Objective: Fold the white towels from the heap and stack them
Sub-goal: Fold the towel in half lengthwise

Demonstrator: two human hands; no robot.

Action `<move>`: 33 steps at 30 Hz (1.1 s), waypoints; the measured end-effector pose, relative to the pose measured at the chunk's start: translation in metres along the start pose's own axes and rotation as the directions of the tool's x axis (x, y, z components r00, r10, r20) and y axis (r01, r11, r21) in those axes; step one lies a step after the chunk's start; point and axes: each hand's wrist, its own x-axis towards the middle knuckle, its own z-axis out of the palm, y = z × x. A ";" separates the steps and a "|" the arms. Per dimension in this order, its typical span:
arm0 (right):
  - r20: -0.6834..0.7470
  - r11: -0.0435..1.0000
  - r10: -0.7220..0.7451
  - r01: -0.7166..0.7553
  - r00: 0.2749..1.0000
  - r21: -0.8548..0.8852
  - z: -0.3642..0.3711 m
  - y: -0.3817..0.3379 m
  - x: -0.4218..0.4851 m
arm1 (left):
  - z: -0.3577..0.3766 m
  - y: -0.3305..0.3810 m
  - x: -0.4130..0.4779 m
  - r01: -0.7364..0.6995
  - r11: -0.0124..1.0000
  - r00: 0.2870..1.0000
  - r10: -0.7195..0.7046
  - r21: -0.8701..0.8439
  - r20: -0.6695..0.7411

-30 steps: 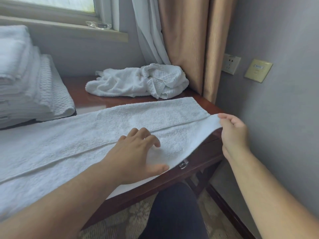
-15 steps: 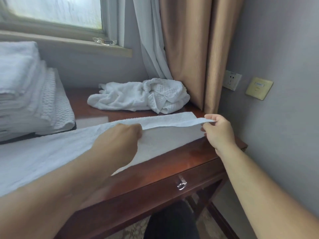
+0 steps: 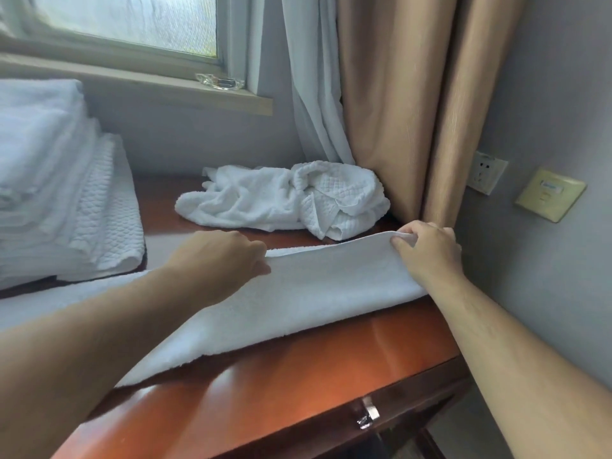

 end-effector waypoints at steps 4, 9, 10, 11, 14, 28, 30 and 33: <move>0.076 0.994 0.047 -0.039 0.996 -0.103 0.021 -0.005 0.014 | 0.016 -0.010 0.011 0.025 0.999 1.000 -0.025 -0.038 0.004; 0.080 0.980 0.088 -0.072 0.993 -0.186 0.039 -0.015 0.003 | 0.038 -0.019 0.009 0.126 0.984 0.989 -0.116 -0.124 0.090; 0.040 0.983 0.059 -0.051 0.997 -0.177 0.040 -0.021 -0.003 | 0.038 -0.021 0.006 0.153 0.972 0.985 -0.135 -0.177 0.110; -0.003 0.988 -0.002 0.002 1.000 -0.151 0.042 -0.030 -0.012 | 0.038 -0.024 0.000 0.181 0.954 0.981 -0.157 -0.237 0.116; -0.079 0.962 -0.269 0.272 0.960 0.036 0.050 -0.077 -0.047 | 0.026 -0.040 -0.030 0.265 0.870 0.963 -0.262 -0.416 0.064; 0.206 0.201 -0.975 0.706 0.080 0.679 0.075 -0.305 -0.198 | -0.033 -0.141 -0.305 0.632 0.543 0.634 -0.772 -0.553 -0.033; 0.122 0.130 -0.990 0.729 0.065 0.672 0.078 -0.321 -0.208 | -0.034 -0.141 -0.320 0.642 0.506 0.622 -0.783 -0.576 0.006; -0.041 -0.013 -0.999 0.813 0.013 0.582 0.079 -0.337 -0.214 | -0.033 -0.143 -0.334 0.654 0.426 0.618 -0.778 -0.626 0.116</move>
